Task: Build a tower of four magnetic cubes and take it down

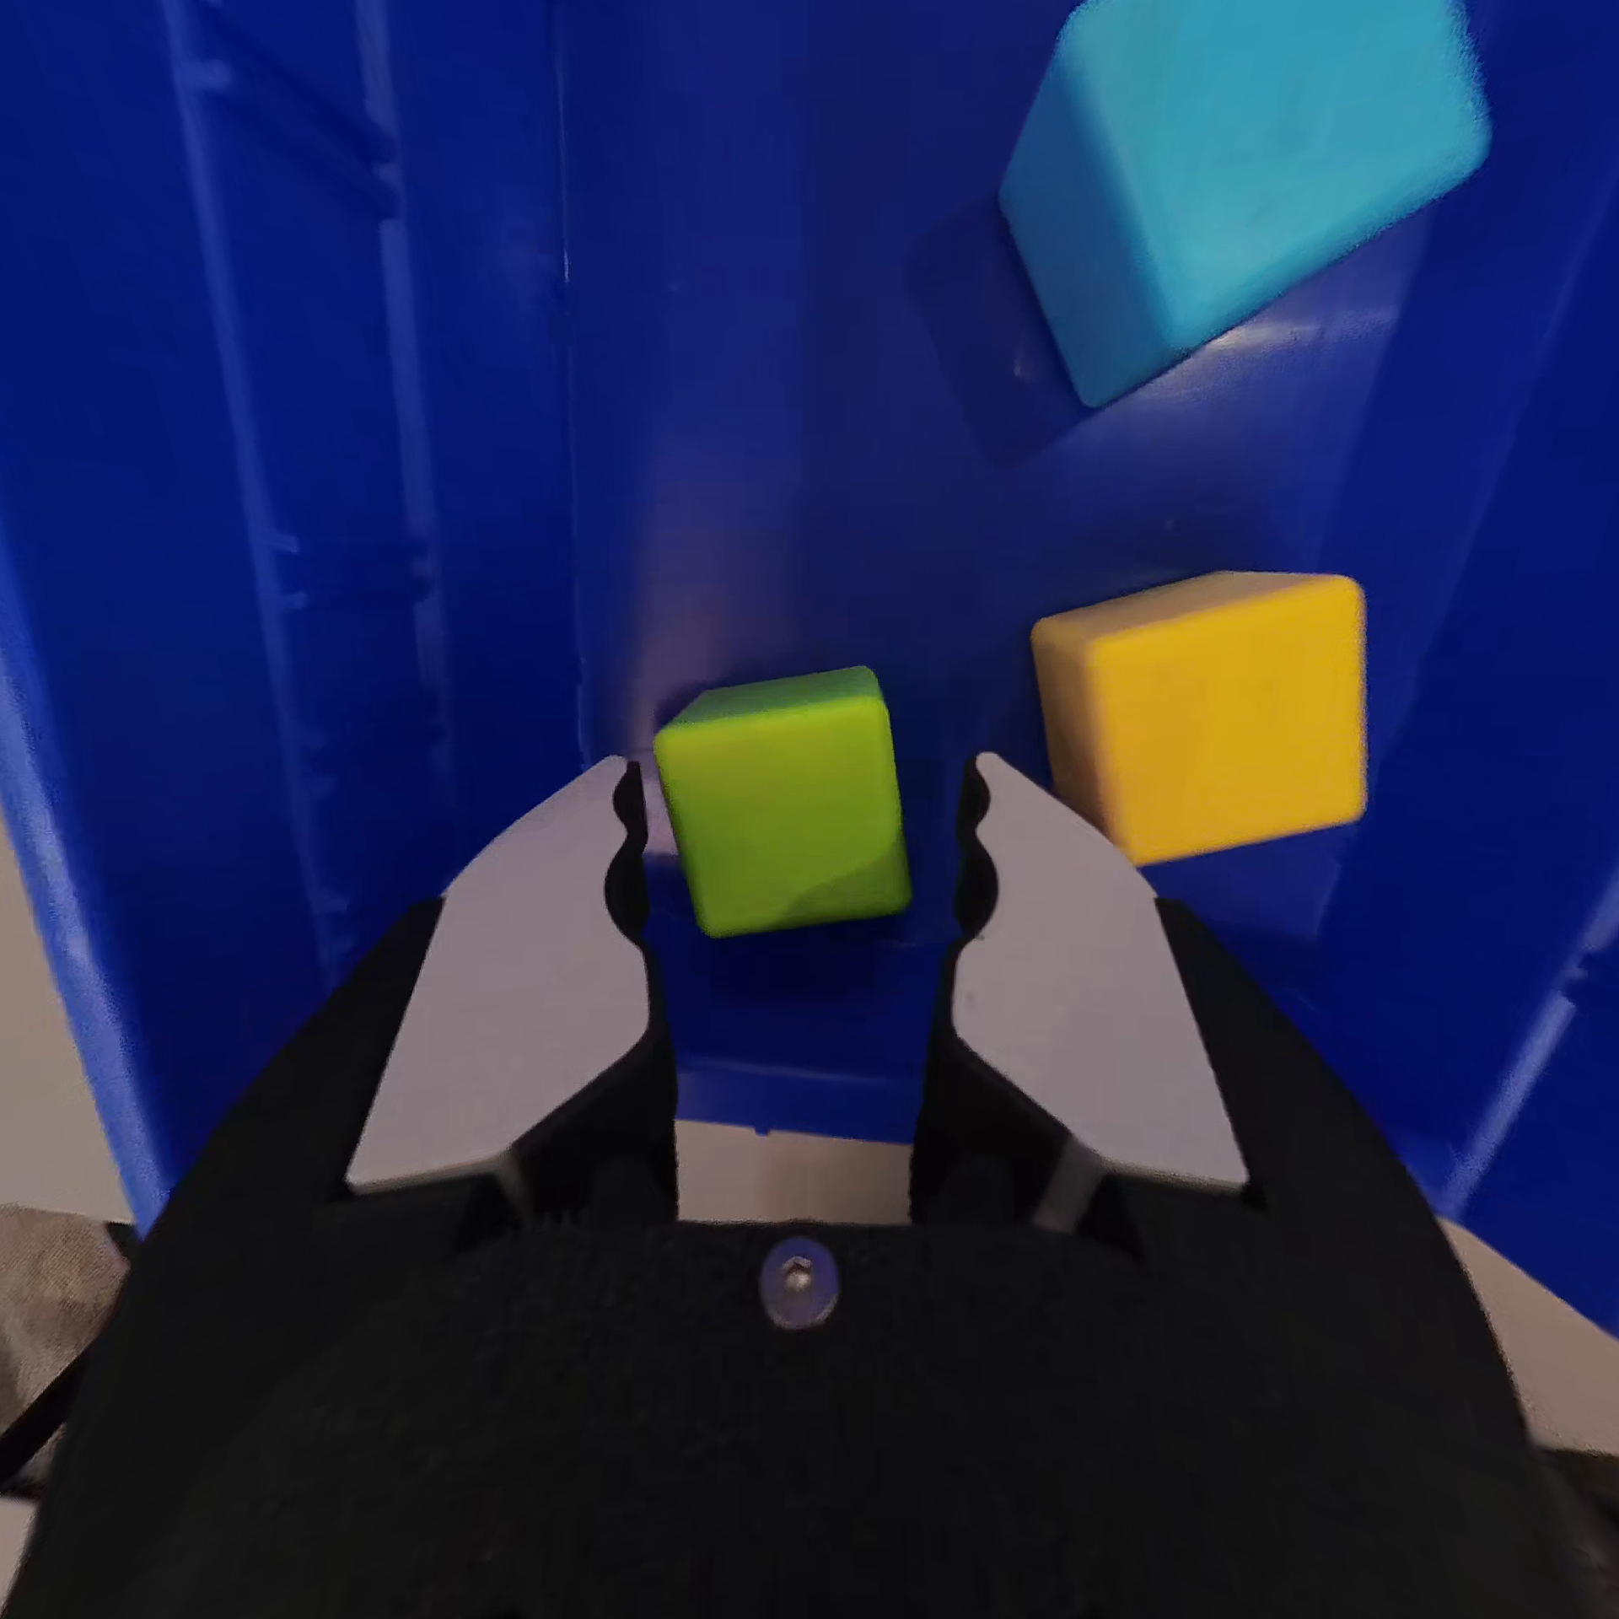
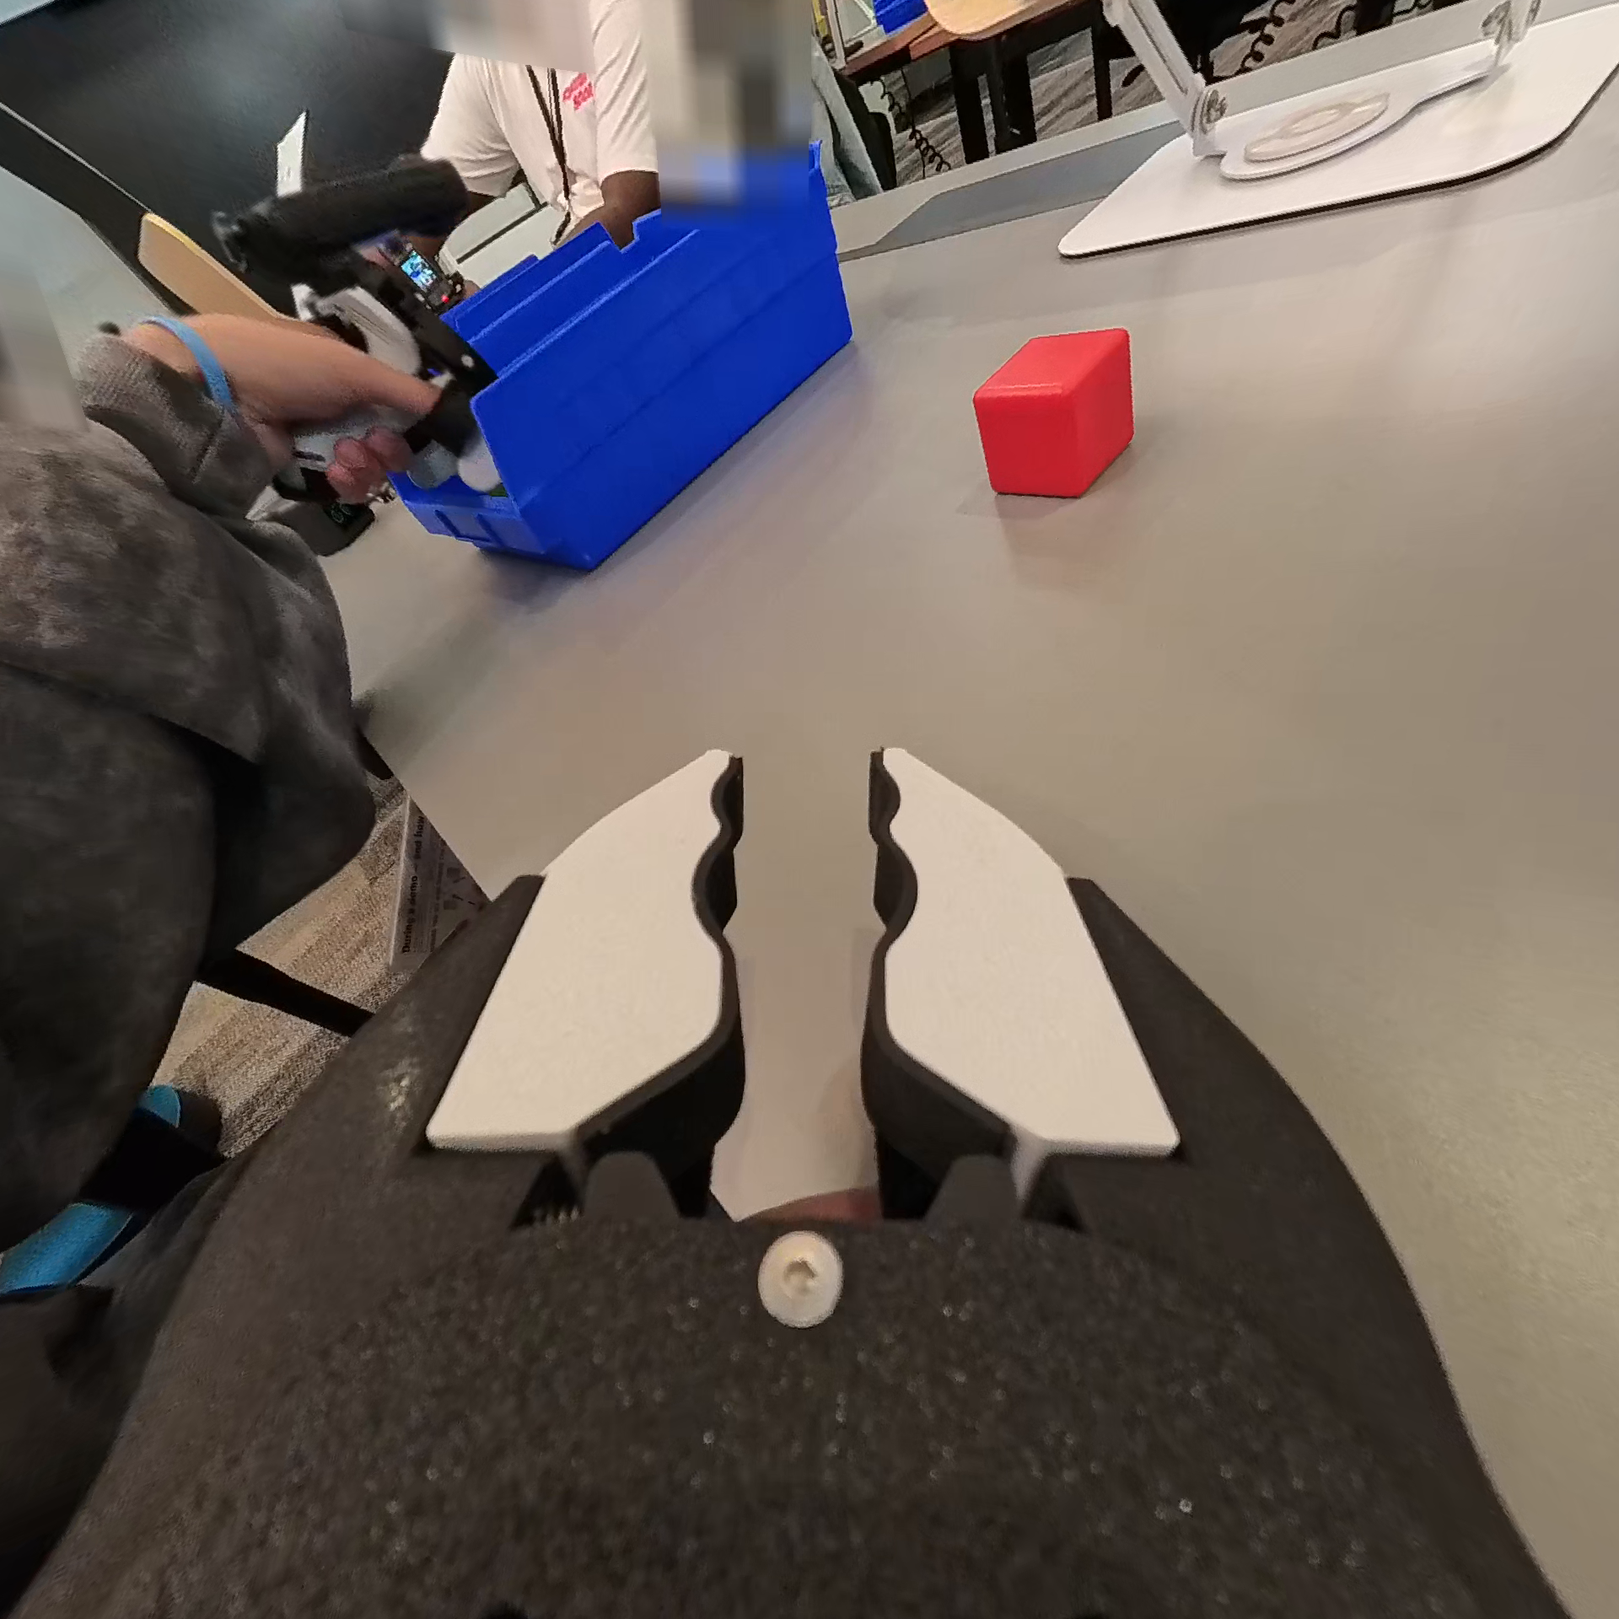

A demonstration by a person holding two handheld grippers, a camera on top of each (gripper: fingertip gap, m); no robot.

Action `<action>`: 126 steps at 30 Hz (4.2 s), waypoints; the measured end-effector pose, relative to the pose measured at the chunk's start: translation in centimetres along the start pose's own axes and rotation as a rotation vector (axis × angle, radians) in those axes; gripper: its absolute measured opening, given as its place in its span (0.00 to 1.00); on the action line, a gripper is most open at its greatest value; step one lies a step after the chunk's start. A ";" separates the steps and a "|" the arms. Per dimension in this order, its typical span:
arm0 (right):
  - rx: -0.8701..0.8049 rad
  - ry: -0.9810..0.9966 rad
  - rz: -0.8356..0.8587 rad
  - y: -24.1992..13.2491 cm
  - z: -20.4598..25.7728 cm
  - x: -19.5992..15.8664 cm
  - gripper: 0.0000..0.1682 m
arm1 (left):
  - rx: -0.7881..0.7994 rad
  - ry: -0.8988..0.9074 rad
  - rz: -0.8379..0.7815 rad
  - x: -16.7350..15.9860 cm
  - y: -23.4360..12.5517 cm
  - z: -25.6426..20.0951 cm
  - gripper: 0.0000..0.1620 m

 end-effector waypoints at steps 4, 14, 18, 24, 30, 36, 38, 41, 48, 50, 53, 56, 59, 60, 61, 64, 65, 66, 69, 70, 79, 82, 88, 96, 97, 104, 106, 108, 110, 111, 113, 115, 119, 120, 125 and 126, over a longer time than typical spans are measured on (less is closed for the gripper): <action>0.002 0.001 0.001 0.0 0.0 0.0 0.16 | 0.055 0.014 0.016 0.1 0.5 0.1 0.32; 0.000 0.004 0.002 0.0 -0.1 0.0 0.16 | -0.056 0.491 -0.406 3.3 -12.4 -6.6 0.32; -0.002 0.006 0.001 0.0 -0.1 0.0 0.16 | -0.158 1.060 -0.510 3.6 -16.3 -15.3 0.32; -0.005 0.007 -0.003 0.0 -0.1 0.0 0.16 | -0.259 1.566 -0.302 3.7 -12.7 -27.5 0.32; -0.008 0.000 -0.008 0.0 0.0 0.0 0.15 | -0.305 1.701 -0.059 5.1 -5.9 -34.4 0.32; -0.008 -0.005 -0.015 -0.1 0.0 0.0 0.15 | -0.319 1.724 -0.011 5.2 -3.4 -36.1 0.32; -0.007 -0.006 -0.016 -0.1 0.0 0.0 0.15 | -0.337 1.731 -0.009 5.1 -3.1 -36.4 0.32; -0.006 -0.006 -0.013 -0.1 0.0 0.0 0.15 | -0.342 1.753 0.021 4.7 -2.6 -36.4 0.32; -0.004 -0.006 -0.013 -0.1 0.0 0.0 0.15 | -0.376 1.785 0.027 4.4 -1.7 -36.7 0.31; -0.003 -0.004 -0.013 -0.1 0.0 0.0 0.15 | -0.374 1.802 0.022 4.3 -1.7 -36.6 0.31; 0.000 0.001 -0.015 -0.2 0.0 0.0 0.15 | -0.346 1.786 0.014 4.3 -1.8 -36.4 0.32; 0.001 0.004 -0.017 -0.2 -0.1 0.0 0.15 | -0.292 1.719 -0.047 5.1 -3.3 -35.4 0.39; 0.003 0.005 -0.018 -0.2 -0.1 0.0 0.15 | -0.463 1.596 -0.145 4.9 -7.2 -33.9 0.45; 0.004 0.006 -0.019 -0.2 -0.1 0.0 0.15 | -0.527 1.559 -0.201 4.6 -8.8 -33.2 0.46; 0.004 0.008 -0.019 -0.2 -0.1 0.0 0.15 | -0.574 1.523 -0.268 4.1 -10.5 -32.1 0.47; 0.004 0.010 -0.019 -0.2 -0.1 0.0 0.15 | -0.640 1.389 -0.507 2.0 -14.7 -27.7 0.47; 0.003 0.009 -0.019 -0.2 -0.1 0.0 0.15 | -0.656 1.328 -0.565 0.9 -15.7 -25.8 0.46; 0.003 0.008 -0.018 -0.2 -0.1 0.0 0.15 | -0.668 1.252 -0.614 -0.2 -16.3 -23.8 0.45; 0.000 0.004 -0.017 -0.2 0.0 0.0 0.15 | -0.739 1.078 -0.695 -4.7 -16.3 -17.8 0.45; -0.001 0.002 -0.015 -0.2 0.0 0.0 0.15 | -0.737 1.040 -0.711 -6.4 -15.6 -16.1 0.45; 0.001 -0.005 0.013 0.3 0.2 0.0 0.15 | -0.518 0.959 -0.494 -15.0 -8.3 -6.8 0.42; 0.016 -0.004 0.020 0.6 0.5 0.0 0.15 | -0.441 1.034 -0.477 -13.2 -8.2 -5.8 0.37; 0.026 -0.002 0.009 0.4 0.5 0.0 0.15 | -0.421 1.065 -0.419 -5.3 -8.7 -4.6 0.38; 0.027 -0.003 -0.003 0.3 0.5 0.0 0.15 | -0.253 1.208 -0.125 1.4 -4.0 -5.5 0.38; 0.028 -0.005 -0.003 0.3 0.5 -0.1 0.15 | -0.233 1.229 -0.082 1.6 -3.3 -5.6 0.38; 0.027 -0.014 0.000 0.3 0.6 -0.1 0.15 | -0.220 1.311 0.033 1.9 0.7 -6.4 0.37; 0.029 -0.014 0.005 0.4 0.6 -0.1 0.15 | -0.199 1.303 0.088 1.9 1.8 -6.0 0.33; 0.029 -0.012 0.005 0.4 0.6 -0.1 0.15 | -0.236 1.286 0.083 2.0 1.9 -6.0 0.32; 0.031 -0.009 0.005 0.4 0.6 -0.1 0.15 | -0.203 1.314 0.097 2.0 1.8 -5.8 0.32; 0.032 -0.008 0.005 0.4 0.6 -0.1 0.15 | -0.185 1.313 0.114 2.0 1.6 -5.6 0.32; 0.031 -0.008 0.004 0.4 0.5 -0.1 0.15 | -0.165 1.296 0.103 2.3 0.1 -5.2 0.32; 0.030 -0.010 0.003 0.4 0.6 -0.1 0.15 | -0.175 1.294 0.028 2.9 -2.8 -5.6 0.32; 0.029 -0.017 0.009 0.4 0.6 -0.1 0.15 | -0.171 1.362 -0.128 3.8 -9.6 -8.7 0.32; 0.029 -0.019 0.010 0.4 0.6 -0.1 0.15 | -0.177 1.392 -0.155 3.9 -11.2 -10.0 0.32; 0.028 -0.020 0.010 0.4 0.7 -0.1 0.15 | -0.174 1.550 -0.232 3.9 -16.7 -17.8 0.31; 0.027 -0.020 0.008 0.4 0.6 -0.1 0.15 | -0.175 1.574 -0.241 3.9 -17.2 -19.5 0.31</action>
Point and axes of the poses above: each gripper's, where its closed fingertips meet, y out along the fingers, x out of its top, z = x × y across the jaws, the point moved 7 cm from there along -y, back along the fingers, and after that the axes turned 4 degrees about -x, right-handed, at the moved point
